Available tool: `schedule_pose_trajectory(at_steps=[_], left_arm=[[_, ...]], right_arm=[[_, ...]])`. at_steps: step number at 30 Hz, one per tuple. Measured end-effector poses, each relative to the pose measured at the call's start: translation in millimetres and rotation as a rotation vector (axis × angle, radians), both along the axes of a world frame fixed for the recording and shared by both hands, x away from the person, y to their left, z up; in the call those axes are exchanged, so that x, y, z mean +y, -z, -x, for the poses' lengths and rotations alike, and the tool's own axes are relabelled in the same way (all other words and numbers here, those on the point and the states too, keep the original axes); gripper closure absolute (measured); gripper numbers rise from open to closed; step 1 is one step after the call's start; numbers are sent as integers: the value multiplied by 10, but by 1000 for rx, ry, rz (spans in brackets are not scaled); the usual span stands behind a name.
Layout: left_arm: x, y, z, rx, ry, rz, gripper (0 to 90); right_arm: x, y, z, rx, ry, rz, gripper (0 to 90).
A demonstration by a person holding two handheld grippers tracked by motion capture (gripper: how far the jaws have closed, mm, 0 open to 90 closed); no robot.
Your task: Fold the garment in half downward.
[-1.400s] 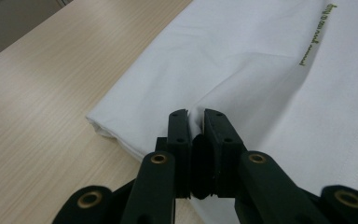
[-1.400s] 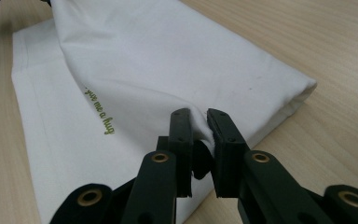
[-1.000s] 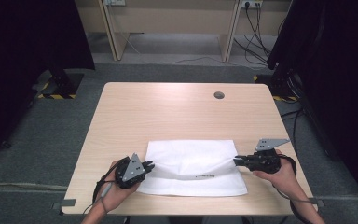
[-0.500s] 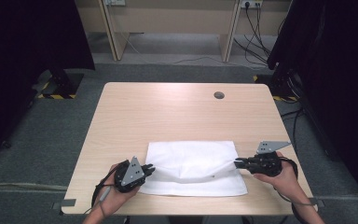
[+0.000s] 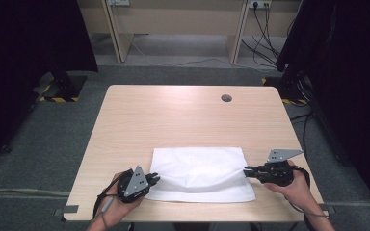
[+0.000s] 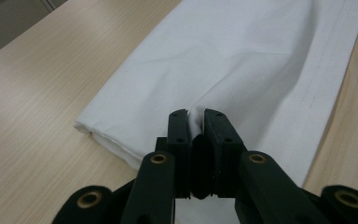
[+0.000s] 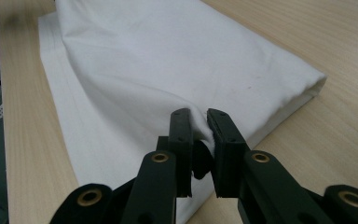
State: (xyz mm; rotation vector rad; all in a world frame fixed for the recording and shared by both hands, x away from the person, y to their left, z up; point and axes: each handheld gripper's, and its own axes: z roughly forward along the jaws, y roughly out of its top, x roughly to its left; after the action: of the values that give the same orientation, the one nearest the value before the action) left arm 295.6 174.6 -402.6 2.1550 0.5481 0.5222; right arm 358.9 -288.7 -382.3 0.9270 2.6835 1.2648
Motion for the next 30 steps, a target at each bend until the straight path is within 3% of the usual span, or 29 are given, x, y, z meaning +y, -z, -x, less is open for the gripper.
schedule_pose_trajectory(at_steps=[30], left_arm=[[4,9,188,-5,27,-23,800]], right_arm=[[-1,13,217,-5,-42,10,807]])
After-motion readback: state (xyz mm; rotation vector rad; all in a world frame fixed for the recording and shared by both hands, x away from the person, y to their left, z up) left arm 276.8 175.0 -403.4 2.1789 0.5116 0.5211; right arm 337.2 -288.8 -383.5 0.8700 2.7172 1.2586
